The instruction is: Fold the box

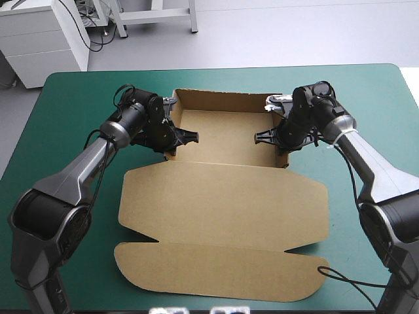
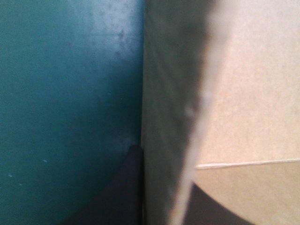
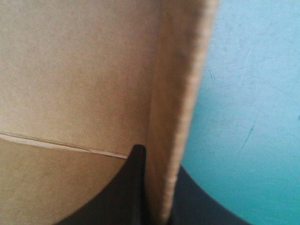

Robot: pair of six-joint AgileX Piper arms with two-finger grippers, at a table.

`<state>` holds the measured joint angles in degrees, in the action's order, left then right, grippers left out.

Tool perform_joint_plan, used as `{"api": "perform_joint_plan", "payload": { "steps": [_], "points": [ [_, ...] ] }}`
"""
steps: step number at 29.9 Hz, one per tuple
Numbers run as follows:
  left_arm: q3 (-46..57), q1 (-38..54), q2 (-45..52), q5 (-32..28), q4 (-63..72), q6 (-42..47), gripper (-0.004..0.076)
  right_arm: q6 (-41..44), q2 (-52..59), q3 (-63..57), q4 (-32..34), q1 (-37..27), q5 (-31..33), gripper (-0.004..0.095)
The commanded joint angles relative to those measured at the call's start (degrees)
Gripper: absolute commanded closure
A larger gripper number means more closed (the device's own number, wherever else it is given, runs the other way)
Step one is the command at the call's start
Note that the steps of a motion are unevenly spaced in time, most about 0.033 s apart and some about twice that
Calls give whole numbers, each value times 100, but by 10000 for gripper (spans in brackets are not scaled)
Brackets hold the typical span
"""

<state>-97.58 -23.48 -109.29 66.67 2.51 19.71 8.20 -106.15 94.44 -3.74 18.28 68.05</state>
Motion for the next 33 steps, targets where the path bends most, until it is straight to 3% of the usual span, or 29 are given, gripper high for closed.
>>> {"api": "perform_joint_plan", "payload": {
  "steps": [1,9,23,27,33],
  "points": [
    [-243,87,276,-96,-251,12,731,-204,169,89,308,-79,191,927],
    [-232,87,2,393,-251,12,731,-204,19,89,196,-79,251,927],
    [-232,76,-64,684,-418,-370,730,-376,7,89,39,-79,317,908],
    [-232,65,-64,706,-401,-566,670,-403,7,89,-39,-79,317,766],
    [-232,65,-64,706,-393,-566,462,-422,7,89,-199,-79,298,352]
  ]
}}
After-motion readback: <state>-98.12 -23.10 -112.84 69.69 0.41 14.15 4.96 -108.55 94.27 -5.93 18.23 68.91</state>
